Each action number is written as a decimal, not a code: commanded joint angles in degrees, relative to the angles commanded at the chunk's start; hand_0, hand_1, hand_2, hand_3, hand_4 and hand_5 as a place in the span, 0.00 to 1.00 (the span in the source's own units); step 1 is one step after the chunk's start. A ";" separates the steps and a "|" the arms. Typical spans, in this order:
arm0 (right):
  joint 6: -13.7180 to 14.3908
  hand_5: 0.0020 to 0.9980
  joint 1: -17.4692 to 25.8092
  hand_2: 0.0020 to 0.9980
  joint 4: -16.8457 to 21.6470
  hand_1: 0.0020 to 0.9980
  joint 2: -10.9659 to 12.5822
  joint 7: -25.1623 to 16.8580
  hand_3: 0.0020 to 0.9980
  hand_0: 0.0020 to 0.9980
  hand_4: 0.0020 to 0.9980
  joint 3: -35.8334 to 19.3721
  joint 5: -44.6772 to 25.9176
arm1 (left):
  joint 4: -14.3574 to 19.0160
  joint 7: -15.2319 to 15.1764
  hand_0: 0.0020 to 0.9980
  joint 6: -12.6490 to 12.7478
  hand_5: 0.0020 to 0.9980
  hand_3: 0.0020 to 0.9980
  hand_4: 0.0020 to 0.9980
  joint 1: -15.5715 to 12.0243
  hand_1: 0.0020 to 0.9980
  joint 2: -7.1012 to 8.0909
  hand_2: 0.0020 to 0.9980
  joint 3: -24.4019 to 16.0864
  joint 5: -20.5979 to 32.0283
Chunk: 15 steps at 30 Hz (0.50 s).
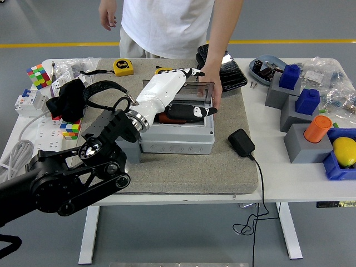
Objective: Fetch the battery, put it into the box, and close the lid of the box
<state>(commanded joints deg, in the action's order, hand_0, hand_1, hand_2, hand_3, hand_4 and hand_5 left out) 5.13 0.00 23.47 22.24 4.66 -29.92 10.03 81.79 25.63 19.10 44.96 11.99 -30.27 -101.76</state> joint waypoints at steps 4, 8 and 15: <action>0.00 0.56 -0.20 0.67 0.08 0.65 0.00 -0.02 0.58 0.63 1.00 0.07 -0.01 | -5.77 -0.42 0.84 -0.13 0.65 0.84 0.98 2.54 0.87 -2.07 0.84 1.47 0.52; 0.03 0.56 -0.39 0.67 0.11 0.65 0.07 -0.02 0.58 0.63 1.00 0.26 -0.04 | -11.76 -0.24 0.84 -0.89 0.65 0.84 0.98 4.64 0.87 -3.79 0.84 3.70 0.43; 0.04 0.56 -0.21 0.66 0.31 0.65 0.19 0.01 0.58 0.63 1.00 0.02 0.26 | -13.28 1.99 0.84 -3.05 0.65 0.84 0.98 4.91 0.87 -3.71 0.84 6.20 -1.49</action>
<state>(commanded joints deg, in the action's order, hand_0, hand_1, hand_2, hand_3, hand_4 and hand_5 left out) 5.17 -0.20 23.78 22.42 4.67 -29.90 10.29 68.52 27.62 16.06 49.87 8.28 -24.06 -103.25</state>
